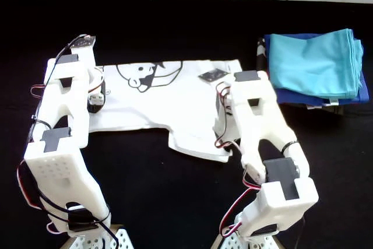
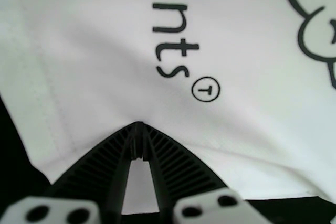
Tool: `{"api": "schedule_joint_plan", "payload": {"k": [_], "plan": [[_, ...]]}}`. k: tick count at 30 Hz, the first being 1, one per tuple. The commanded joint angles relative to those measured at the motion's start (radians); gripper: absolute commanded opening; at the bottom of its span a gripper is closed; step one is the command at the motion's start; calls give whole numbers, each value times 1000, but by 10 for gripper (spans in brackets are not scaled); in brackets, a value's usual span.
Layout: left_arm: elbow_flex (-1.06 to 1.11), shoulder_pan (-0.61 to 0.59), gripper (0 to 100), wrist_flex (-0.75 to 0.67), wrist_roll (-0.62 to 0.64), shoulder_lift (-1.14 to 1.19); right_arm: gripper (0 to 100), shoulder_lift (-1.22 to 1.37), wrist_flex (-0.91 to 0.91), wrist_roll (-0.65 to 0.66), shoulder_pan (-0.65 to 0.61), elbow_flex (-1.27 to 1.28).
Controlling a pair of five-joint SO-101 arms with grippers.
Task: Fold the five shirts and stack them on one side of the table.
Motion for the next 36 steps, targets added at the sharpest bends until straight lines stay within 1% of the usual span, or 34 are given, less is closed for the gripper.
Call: {"api": "schedule_joint_plan", "payload": {"k": [1,10,12,14,16,18,22,26,28,31,36], "plan": [[-1,7,8,-20,2,4,5,-47,-10,3,-19,2],[-1,7,8,-20,2,4,17,-47,-113,8,-19,127],[-1,7,8,-20,2,4,58,-50,-111,8,-19,127],[-1,7,8,-20,2,4,137,-54,-96,8,-19,122],[-1,7,8,-20,2,4,214,-56,-67,8,-24,74],[-1,7,8,-20,2,4,257,-56,-25,9,-31,8],[-1,7,8,-20,2,4,255,-54,42,6,-99,-101],[-1,7,8,-20,2,4,255,-47,90,11,-263,-113],[-1,7,8,-20,2,4,255,-44,84,46,-317,-113],[-1,7,8,-20,2,4,255,-8,42,91,-335,-114],[-1,7,8,-20,2,4,255,159,22,92,-337,-125]]}}
